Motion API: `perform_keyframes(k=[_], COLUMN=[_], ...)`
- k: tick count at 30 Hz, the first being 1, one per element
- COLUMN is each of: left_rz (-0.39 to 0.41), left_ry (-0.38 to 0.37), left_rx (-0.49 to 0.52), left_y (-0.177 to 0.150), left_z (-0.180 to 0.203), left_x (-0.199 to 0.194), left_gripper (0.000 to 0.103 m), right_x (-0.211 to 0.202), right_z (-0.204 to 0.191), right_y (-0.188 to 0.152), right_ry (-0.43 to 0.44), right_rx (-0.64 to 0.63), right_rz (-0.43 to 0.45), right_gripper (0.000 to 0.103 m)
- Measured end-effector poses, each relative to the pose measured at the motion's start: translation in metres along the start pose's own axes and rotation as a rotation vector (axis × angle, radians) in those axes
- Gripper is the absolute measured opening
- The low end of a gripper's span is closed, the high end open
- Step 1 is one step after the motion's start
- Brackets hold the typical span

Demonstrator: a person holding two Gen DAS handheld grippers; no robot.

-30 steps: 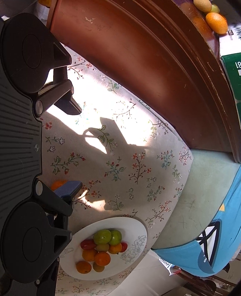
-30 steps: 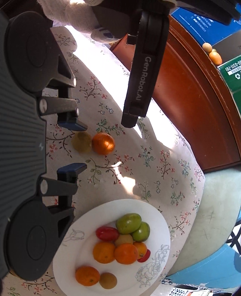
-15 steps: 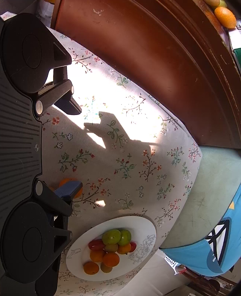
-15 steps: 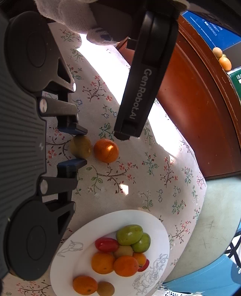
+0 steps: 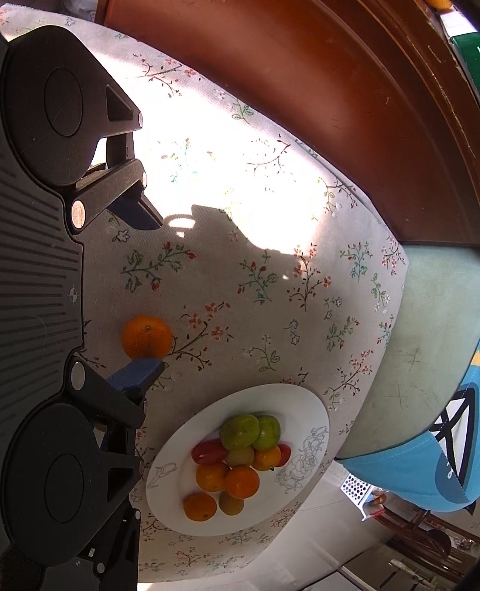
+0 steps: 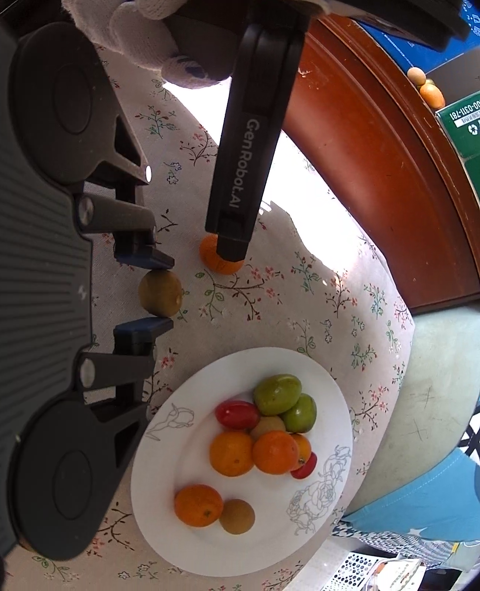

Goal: Organize fruits
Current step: 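Grasp a brown fruit with the right gripper while the left grasps the last mandarin, then carry the brown fruit and mandarin onto the plate and open both grippers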

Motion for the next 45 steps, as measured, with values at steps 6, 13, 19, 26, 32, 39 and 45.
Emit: perform_keyframes(k=[6,13,19,26,32,39,45], left_rz=[0.005,-0.009,-0.025,0.011,0.012,0.022,0.061], left_ry=[-0.034,-0.050,-0.039,-0.007,-0.009,-0.031,-0.046], left_rx=[0.030,0.069,0.105,0.156,0.154,0.134,0.140], left_y=[-0.003,-0.011,-0.019,-0.017,-0.017,-0.009,0.002], left_z=[0.017,0.030,0.038,0.046,0.047,0.052,0.060], left_x=[0.002,0.009,0.021,0.021,0.020,0.013,0.002], left_gripper=[0.073,0.069,0.061,0.028,0.028,0.028,0.028], right_x=[-0.001,-0.003,-0.001,-0.002,-0.007,-0.020,-0.032], right_z=[0.007,0.015,0.019,0.021,0.024,0.034,0.045], right_y=[-0.003,-0.006,-0.007,-0.007,-0.004,0.007,0.013], right_ry=[-0.010,-0.027,-0.038,-0.039,-0.036,-0.040,-0.044], right_rx=[0.012,0.020,0.030,0.038,0.045,0.073,0.099], right_rz=[-0.005,-0.011,-0.022,-0.021,-0.010,0.031,0.059], right_gripper=[0.028,0.028,0.028,0.028,0.028,0.028,0.028])
Point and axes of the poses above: each gripper's, at about its wrist camera, not at the fingertips, and x roughly the way its jaws point, z to its right, y to its top, the point moved 7 cm from there along x, roughly the way its jaws point, and after that the axes turned 2 degrees about -z, right-handed, at the moved point
